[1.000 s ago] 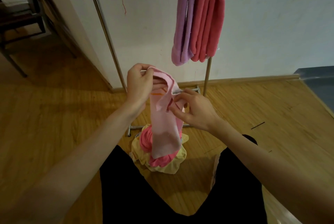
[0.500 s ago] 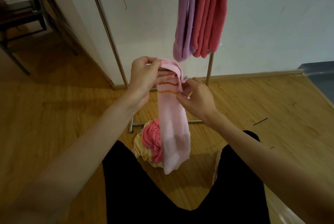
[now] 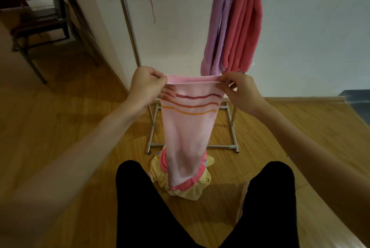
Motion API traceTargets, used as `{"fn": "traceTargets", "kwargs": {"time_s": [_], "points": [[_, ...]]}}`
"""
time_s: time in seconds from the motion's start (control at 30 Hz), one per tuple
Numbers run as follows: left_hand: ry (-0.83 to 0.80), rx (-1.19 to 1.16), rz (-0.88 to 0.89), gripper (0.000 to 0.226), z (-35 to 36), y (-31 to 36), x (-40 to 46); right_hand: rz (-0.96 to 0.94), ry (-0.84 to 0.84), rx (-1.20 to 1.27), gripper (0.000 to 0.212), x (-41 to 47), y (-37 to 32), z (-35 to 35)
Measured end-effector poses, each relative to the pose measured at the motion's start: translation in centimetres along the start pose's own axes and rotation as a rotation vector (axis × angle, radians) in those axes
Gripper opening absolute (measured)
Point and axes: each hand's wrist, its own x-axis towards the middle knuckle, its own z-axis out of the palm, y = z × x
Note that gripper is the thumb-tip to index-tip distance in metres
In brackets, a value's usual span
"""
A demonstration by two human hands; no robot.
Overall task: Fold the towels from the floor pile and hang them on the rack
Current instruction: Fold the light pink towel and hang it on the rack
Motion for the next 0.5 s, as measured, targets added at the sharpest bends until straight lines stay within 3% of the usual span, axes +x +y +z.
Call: {"fn": "traceTargets", "kwargs": {"time_s": [0.23, 0.5], "points": [[-0.057, 0.458, 0.105, 0.008, -2.6, 1.4, 1.1, -0.148, -0.175, -0.121, 0.017, 3.0, -1.3, -1.8], [-0.013, 0.7, 0.298, 0.011, -3.5, 5.1, 3.1, -0.2, -0.052, -0.08, 0.014, 4.9, -2.4, -4.7]]}}
